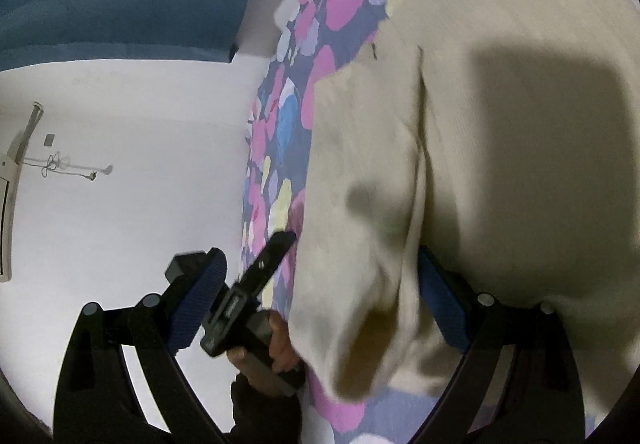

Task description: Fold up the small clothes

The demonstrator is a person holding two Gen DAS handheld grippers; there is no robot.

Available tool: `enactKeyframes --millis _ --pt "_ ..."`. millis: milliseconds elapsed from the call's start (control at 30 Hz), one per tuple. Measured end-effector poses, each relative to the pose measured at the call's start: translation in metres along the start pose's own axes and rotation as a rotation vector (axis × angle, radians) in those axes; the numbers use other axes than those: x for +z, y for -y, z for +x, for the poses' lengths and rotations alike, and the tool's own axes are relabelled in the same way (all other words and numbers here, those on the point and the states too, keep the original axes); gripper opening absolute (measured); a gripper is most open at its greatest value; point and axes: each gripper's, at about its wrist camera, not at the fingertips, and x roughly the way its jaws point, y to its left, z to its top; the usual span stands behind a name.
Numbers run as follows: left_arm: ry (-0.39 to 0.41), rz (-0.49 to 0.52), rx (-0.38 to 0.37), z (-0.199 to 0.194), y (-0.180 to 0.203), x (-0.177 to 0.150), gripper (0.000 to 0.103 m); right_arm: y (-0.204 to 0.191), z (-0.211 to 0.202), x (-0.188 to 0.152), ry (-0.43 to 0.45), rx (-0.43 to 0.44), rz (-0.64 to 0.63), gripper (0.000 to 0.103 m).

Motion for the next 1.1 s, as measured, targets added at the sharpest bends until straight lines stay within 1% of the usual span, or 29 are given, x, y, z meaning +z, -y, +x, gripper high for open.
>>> enactKeyframes --millis 100,167,233,333,500,600,633,667,700,733,767,800,867,900,967,1100 --pt "-0.002 -0.005 0.013 0.0 -0.002 0.0 0.079 -0.001 0.002 0.004 0.007 -0.011 0.006 0.094" --pt "0.001 0.0 0.018 0.0 0.0 0.0 0.079 0.002 0.009 0.01 0.003 -0.034 0.008 0.094" --pt "0.002 0.009 0.015 0.0 0.003 0.0 0.079 0.006 0.014 0.015 0.0 -0.048 0.009 0.094" --pt "-0.008 0.017 0.009 0.001 0.004 -0.001 0.079 0.006 0.02 0.029 0.021 -0.056 -0.007 0.094" --pt "-0.01 0.033 0.017 0.002 0.006 -0.001 0.079 0.012 0.035 0.051 0.027 -0.028 0.002 0.094" --pt "-0.013 0.041 0.018 0.002 0.007 -0.001 0.079 0.006 0.044 0.057 0.015 -0.044 -0.037 0.093" --pt "-0.013 0.044 0.018 0.002 0.007 -0.001 0.079 0.005 0.047 0.059 0.01 -0.059 -0.049 0.086" --pt "-0.013 0.047 0.021 0.002 0.008 -0.001 0.079 0.006 0.052 0.061 -0.002 -0.087 -0.061 0.073" --pt "-0.014 0.05 0.023 0.003 0.008 -0.001 0.079 0.008 0.057 0.063 -0.014 -0.116 -0.066 0.066" --pt "-0.016 0.055 0.024 0.003 0.009 -0.002 0.079 0.011 0.06 0.064 -0.021 -0.134 -0.065 0.053" --pt "-0.017 0.059 0.025 0.003 0.01 -0.002 0.079 0.014 0.063 0.066 -0.027 -0.152 -0.065 0.044" --pt "-0.018 0.062 0.028 0.003 0.01 -0.002 0.079 0.016 0.064 0.067 -0.028 -0.167 -0.068 0.039" --pt "-0.017 0.067 0.03 0.003 0.011 -0.002 0.079 0.018 0.064 0.068 -0.022 -0.184 -0.08 0.014" --pt "-0.017 0.068 0.031 0.003 0.012 -0.002 0.079 0.017 0.064 0.067 -0.023 -0.178 -0.09 0.009" --pt "-0.018 0.068 0.031 0.004 0.012 -0.003 0.079 0.011 0.059 0.065 0.003 -0.186 -0.121 0.009" --pt "-0.018 0.066 0.029 0.004 0.012 -0.003 0.079 -0.017 0.041 0.066 0.07 -0.193 -0.213 0.008"
